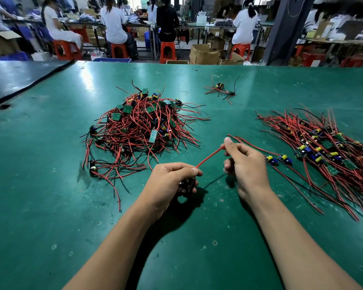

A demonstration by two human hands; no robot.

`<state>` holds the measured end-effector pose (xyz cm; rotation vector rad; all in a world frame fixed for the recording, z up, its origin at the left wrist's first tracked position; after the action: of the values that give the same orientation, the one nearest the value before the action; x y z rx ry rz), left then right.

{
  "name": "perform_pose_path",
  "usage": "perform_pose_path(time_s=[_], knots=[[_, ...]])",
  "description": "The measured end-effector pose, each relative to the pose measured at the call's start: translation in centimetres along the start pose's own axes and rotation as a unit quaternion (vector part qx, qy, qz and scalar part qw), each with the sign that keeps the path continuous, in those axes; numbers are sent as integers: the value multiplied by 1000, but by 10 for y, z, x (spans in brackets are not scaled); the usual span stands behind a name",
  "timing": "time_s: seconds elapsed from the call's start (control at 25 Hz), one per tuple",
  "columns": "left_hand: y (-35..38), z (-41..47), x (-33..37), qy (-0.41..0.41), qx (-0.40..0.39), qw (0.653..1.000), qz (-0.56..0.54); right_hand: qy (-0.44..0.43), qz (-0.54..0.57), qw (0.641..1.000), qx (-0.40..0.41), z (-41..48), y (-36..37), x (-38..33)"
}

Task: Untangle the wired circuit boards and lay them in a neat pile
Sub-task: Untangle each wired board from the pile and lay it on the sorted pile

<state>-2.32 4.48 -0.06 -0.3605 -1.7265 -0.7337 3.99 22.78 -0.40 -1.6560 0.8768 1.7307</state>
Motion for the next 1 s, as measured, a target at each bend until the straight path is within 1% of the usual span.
perform_pose_path(time_s=[0.08,0.12,0.2,0.28,0.36,0.48,0.6,0.72,0.8,0.88,1.0], knots=[[1,1,0,4,-1,1000,10,78,122,988,-46,-7,15,6],[1,1,0,2,0,1000,8,104,153,979,-81,-11,24,8],[1,1,-2,-9,5,1000,-16,145,160,961,-171,-23,44,12],[1,1,-4,-21,9,999,-49,160,140,944,-253,-36,58,15],[0,2,-5,-25,15,997,-64,159,127,935,-291,-41,64,15],[-3,4,-4,-26,18,998,-54,144,116,943,-277,-39,62,15],[-3,5,-5,-26,14,999,-26,129,93,963,-217,-32,54,16],[1,5,-5,-20,0,1000,2,111,41,982,-145,-21,40,14],[3,4,-5,-14,-11,1000,20,101,62,986,-113,-16,33,10],[3,3,-4,-13,-17,999,27,103,95,984,-107,-15,31,7],[0,4,-5,-20,6,1000,0,119,100,980,-127,-15,35,7]])
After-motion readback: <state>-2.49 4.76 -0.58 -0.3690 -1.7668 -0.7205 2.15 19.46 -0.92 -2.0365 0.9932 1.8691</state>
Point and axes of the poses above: each hand's wrist, its own z-axis towards the middle knuckle, its own y-axis out of the palm, x = y × z, the point moved 8 cm from there along z, towards the middle knuckle, and after that the axes turned 6 degrees about -z, right-handed, at the moved point
